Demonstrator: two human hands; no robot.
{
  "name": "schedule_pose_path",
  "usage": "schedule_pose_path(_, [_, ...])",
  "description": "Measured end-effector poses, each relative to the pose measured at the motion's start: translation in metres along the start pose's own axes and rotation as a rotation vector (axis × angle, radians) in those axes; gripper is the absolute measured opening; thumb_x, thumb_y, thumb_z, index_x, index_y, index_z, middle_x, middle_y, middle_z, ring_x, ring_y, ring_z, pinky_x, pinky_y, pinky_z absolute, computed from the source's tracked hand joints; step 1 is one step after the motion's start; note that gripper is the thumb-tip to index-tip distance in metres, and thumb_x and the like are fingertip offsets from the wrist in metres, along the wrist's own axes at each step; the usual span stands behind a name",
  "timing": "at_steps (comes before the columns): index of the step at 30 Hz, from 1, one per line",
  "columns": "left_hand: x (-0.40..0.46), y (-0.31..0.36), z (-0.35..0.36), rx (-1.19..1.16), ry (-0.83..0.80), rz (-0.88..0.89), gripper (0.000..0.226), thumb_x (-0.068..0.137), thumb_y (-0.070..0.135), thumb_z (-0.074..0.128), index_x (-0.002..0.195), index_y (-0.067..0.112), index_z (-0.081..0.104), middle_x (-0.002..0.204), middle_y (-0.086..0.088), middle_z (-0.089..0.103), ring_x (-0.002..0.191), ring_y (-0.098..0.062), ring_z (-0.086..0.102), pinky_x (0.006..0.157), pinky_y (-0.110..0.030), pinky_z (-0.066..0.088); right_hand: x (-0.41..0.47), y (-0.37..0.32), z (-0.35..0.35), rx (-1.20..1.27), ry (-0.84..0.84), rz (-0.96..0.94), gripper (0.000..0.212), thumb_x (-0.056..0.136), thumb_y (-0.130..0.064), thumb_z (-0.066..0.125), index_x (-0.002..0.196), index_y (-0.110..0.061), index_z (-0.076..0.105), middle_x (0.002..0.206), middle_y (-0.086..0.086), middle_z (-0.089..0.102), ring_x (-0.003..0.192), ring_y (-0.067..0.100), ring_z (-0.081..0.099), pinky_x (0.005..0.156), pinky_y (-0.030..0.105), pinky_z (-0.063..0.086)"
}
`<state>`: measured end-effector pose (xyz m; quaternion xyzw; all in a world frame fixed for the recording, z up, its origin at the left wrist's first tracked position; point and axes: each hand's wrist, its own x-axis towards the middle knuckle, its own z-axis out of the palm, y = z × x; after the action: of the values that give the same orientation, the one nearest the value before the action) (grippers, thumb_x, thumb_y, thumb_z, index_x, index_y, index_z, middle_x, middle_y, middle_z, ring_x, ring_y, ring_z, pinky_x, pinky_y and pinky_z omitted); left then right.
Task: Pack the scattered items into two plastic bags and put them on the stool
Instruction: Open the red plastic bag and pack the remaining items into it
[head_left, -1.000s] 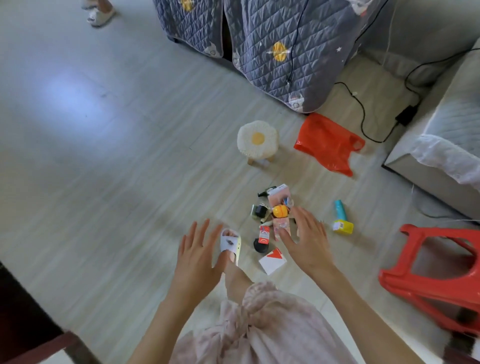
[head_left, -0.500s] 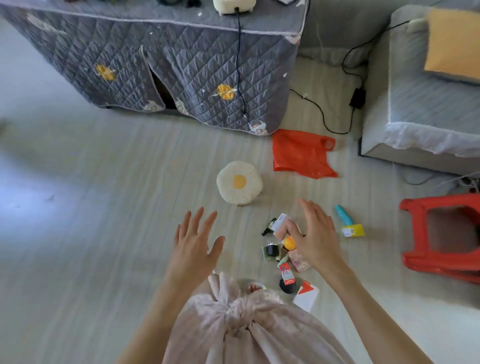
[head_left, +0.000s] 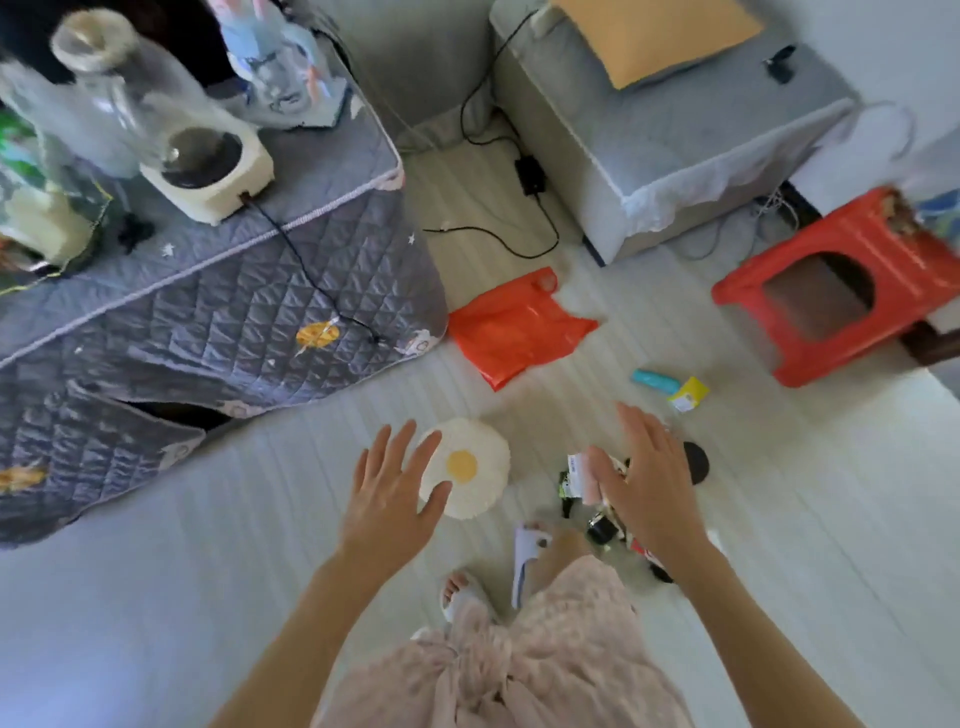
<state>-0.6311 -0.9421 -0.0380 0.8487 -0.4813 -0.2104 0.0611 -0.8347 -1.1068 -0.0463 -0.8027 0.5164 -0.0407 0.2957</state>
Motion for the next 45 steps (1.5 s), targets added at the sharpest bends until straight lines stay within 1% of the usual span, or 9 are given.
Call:
schedule_pose_path(3, [0.054, 0.004, -0.006, 0.058, -0.073, 0.133, 0.053, 0.084, 0.046, 0.038, 0.128, 0.018, 0.048, 0.132, -0.017, 0.053, 0.121, -0.042, 0.048, 0.092, -0.056, 0.041, 0.018, 0.009, -0.001, 0.045, 0.018, 0.15, 0.06, 0.091, -0.035, 0.053, 0.143, -0.018, 0.031, 0.15, 0.006, 0.032, 0.14, 0.023, 0.023, 0.113, 0.036, 0.018])
schedule_pose_path(7, [0.12, 0.023, -0.01, 0.103, -0.149, 0.223, 0.057, 0.083, 0.047, 0.036, 0.129, 0.018, 0.051, 0.135, -0.016, 0.05, 0.126, -0.041, 0.044, 0.096, -0.056, 0.038, 0.061, 0.031, -0.001, 0.095, 0.039, 0.269, 0.06, 0.091, -0.04, 0.051, 0.143, -0.018, 0.032, 0.151, 0.006, 0.031, 0.142, 0.022, 0.022, 0.115, 0.039, 0.019])
schedule_pose_path(10, [0.168, 0.037, -0.02, 0.09, -0.173, 0.199, 0.058, 0.083, 0.049, 0.034, 0.13, 0.019, 0.05, 0.137, -0.015, 0.048, 0.128, -0.041, 0.041, 0.096, -0.056, 0.037, 0.114, 0.042, -0.003, 0.035, -0.031, 0.263, 0.064, 0.092, -0.057, 0.029, 0.142, -0.017, 0.036, 0.152, 0.006, 0.028, 0.142, 0.024, 0.02, 0.114, 0.041, 0.018])
schedule_pose_path(13, [0.223, 0.051, -0.027, 0.085, -0.171, 0.195, 0.061, 0.084, 0.051, 0.031, 0.132, 0.018, 0.048, 0.14, -0.015, 0.045, 0.131, -0.041, 0.036, 0.099, -0.058, 0.034, 0.174, 0.041, -0.012, 0.045, -0.054, 0.261, 0.059, 0.094, -0.044, 0.041, 0.145, -0.018, 0.026, 0.151, 0.008, 0.03, 0.141, 0.025, 0.023, 0.115, 0.042, 0.015])
schedule_pose_path(22, [0.372, 0.091, -0.027, 0.111, -0.288, 0.338, 0.079, 0.075, 0.059, 0.011, 0.143, 0.023, 0.031, 0.153, -0.007, 0.023, 0.143, -0.03, 0.01, 0.113, -0.049, 0.013, 0.29, 0.049, -0.014, 0.073, -0.09, 0.319, 0.065, 0.092, -0.051, 0.035, 0.147, -0.019, 0.021, 0.152, 0.008, 0.028, 0.142, 0.024, 0.02, 0.115, 0.046, 0.017])
schedule_pose_path(28, [0.468, 0.072, -0.003, 0.156, -0.362, 0.397, 0.083, 0.071, 0.059, 0.012, 0.14, 0.019, 0.036, 0.149, -0.013, 0.03, 0.139, -0.035, 0.021, 0.11, -0.053, 0.024, 0.345, 0.065, 0.028, 0.142, -0.097, 0.512, 0.062, 0.094, -0.045, 0.041, 0.147, -0.019, 0.021, 0.152, 0.008, 0.028, 0.141, 0.024, 0.023, 0.115, 0.044, 0.019])
schedule_pose_path(30, [0.5, 0.061, 0.017, 0.216, -0.448, 0.416, 0.082, 0.071, 0.06, 0.012, 0.143, 0.023, 0.028, 0.152, -0.008, 0.022, 0.142, -0.029, 0.013, 0.113, -0.048, 0.02, 0.373, 0.074, 0.055, 0.135, -0.08, 0.539, 0.062, 0.094, -0.045, 0.041, 0.146, -0.018, 0.023, 0.15, 0.008, 0.031, 0.139, 0.024, 0.027, 0.114, 0.044, 0.021])
schedule_pose_path(34, [0.573, 0.02, 0.09, 0.361, -0.581, 0.529, 0.059, 0.092, 0.038, 0.041, 0.145, 0.025, 0.021, 0.154, -0.008, 0.017, 0.142, -0.028, 0.011, 0.114, -0.045, 0.017, 0.427, 0.102, 0.126, 0.108, -0.084, 0.569, 0.06, 0.093, -0.042, 0.043, 0.145, -0.015, 0.026, 0.145, 0.011, 0.038, 0.134, 0.026, 0.034, 0.111, 0.045, 0.026])
schedule_pose_path(45, [0.76, -0.05, 0.388, 0.471, -0.315, 0.602, 0.061, 0.085, 0.021, 0.057, 0.141, 0.014, 0.033, 0.149, -0.017, 0.027, 0.139, -0.036, 0.021, 0.111, -0.049, 0.019, 0.587, 0.302, 0.381, 0.035, -0.146, 0.61, 0.054, 0.093, -0.046, 0.042, 0.134, -0.01, 0.042, 0.132, 0.016, 0.05, 0.121, 0.034, 0.045, 0.097, 0.047, 0.041])
